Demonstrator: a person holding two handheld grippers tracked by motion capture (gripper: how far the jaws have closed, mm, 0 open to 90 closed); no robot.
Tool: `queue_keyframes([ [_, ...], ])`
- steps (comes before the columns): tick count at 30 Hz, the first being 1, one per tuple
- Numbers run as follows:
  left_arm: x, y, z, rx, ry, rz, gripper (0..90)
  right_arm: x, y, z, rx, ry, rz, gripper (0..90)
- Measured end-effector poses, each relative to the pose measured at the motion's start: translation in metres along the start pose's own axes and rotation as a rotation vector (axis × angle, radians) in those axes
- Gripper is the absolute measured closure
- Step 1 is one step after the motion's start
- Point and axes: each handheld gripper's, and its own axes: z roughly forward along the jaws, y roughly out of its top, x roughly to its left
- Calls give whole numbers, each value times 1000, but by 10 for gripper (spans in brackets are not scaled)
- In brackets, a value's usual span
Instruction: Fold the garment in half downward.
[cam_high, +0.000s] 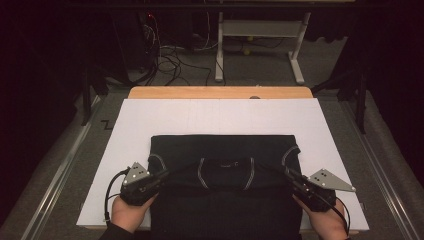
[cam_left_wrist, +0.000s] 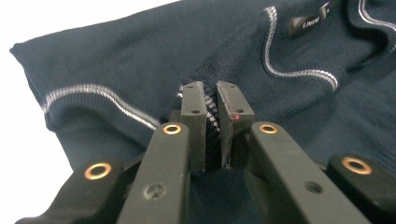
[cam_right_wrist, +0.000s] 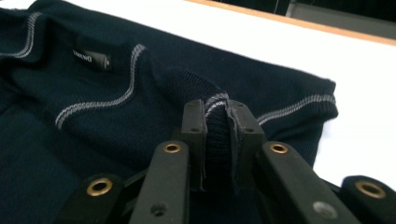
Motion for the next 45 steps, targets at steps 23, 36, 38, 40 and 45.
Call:
queue_keyframes([
  [23,-9,-23,2,90,-12,6,667,-4,-29,0,140,17,26,743],
  [36,-15,26,20,16,-23,-36,381,2,7,4,15,16,39,466],
  [38,-18,38,34,26,-41,-39,381,5,15,13,15,23,32,472],
  [40,-19,43,42,37,-49,-44,381,6,19,18,19,30,35,476],
  [45,-23,62,76,89,-53,-52,385,19,35,53,67,51,28,504],
])
